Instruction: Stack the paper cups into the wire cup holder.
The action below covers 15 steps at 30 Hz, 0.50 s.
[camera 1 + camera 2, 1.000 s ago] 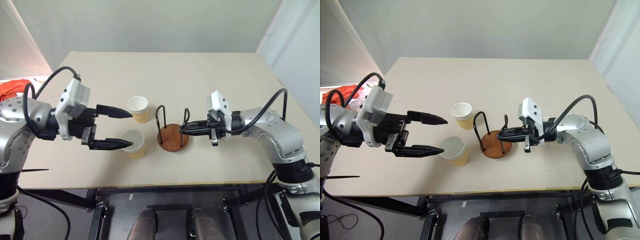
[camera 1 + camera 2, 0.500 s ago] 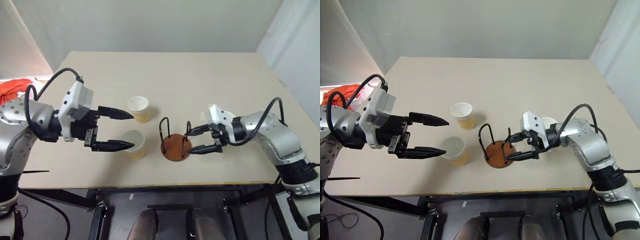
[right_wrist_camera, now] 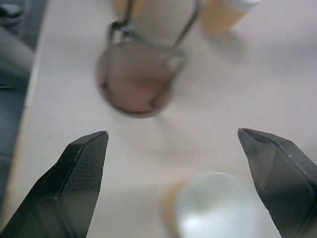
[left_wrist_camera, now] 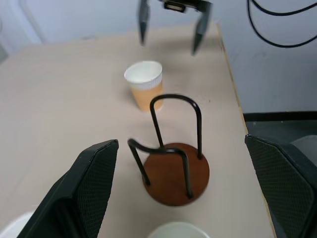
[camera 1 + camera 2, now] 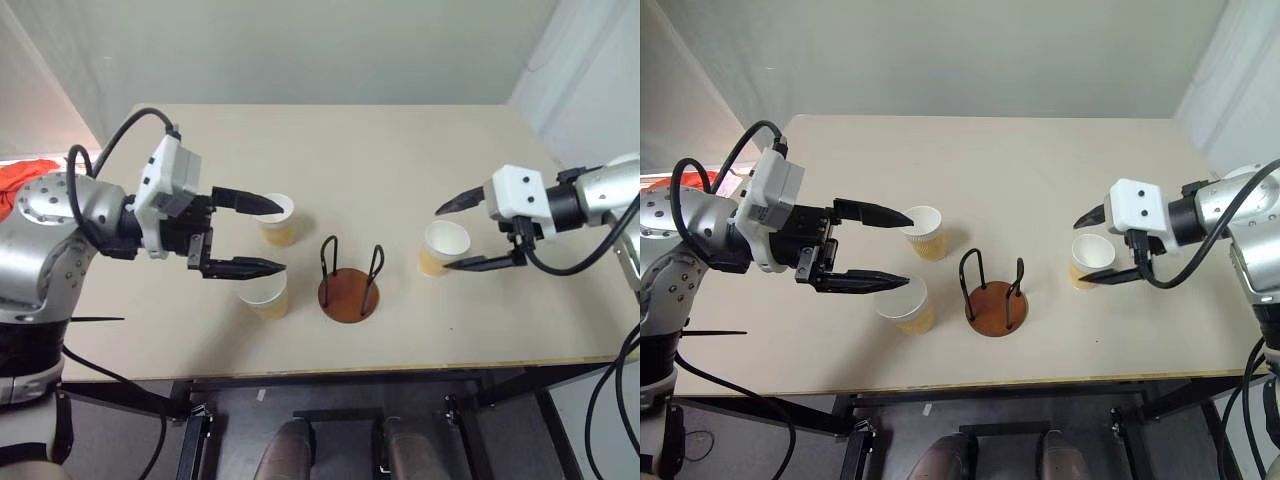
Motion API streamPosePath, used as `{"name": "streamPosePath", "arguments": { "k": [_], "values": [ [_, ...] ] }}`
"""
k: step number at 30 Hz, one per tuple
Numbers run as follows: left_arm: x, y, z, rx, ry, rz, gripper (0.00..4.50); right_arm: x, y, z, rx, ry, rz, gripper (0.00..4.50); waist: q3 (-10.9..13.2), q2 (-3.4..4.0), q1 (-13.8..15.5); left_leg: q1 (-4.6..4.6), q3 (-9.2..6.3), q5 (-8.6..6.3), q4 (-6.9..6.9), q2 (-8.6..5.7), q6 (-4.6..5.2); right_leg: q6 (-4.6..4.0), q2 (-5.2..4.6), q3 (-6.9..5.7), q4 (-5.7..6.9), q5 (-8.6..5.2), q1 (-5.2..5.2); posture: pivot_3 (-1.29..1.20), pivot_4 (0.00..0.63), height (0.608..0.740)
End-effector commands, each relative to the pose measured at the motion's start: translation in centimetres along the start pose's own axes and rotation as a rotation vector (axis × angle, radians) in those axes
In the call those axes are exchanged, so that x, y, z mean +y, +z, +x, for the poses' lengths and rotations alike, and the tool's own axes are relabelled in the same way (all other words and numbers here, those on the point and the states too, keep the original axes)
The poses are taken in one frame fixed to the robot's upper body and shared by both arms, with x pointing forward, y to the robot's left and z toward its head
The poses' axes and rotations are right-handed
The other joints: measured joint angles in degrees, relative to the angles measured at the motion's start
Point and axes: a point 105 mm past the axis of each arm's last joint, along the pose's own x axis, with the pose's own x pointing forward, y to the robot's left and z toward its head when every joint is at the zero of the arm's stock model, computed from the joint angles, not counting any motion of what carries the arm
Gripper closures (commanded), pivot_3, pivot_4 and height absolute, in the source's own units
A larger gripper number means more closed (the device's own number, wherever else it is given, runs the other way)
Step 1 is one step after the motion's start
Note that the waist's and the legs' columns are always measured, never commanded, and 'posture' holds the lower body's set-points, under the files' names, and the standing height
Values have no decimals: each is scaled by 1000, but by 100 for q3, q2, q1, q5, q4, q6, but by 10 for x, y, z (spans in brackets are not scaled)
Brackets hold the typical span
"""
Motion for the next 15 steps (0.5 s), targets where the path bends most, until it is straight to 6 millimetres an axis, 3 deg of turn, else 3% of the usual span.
{"name": "streamPosePath", "arguments": {
  "k": [1,12,15],
  "values": [
    [-2,6,2,-2,-2,60,0,-1,-24,6,81,17,18,61,1,2,1,0,0,-1,2,0,2,1,-1,0,0,1,0,0,150,740],
    [0,17,6,85,101,251,0,-6,-61,31,125,39,106,61,4,6,0,-1,2,-3,2,1,6,8,-4,-2,0,7,-1,0,150,740],
    [-4,25,9,69,96,274,0,-8,-63,33,129,44,101,687,4,6,4,0,1,-4,1,1,5,5,-4,-3,2,9,-1,0,150,740]
  ]
}}
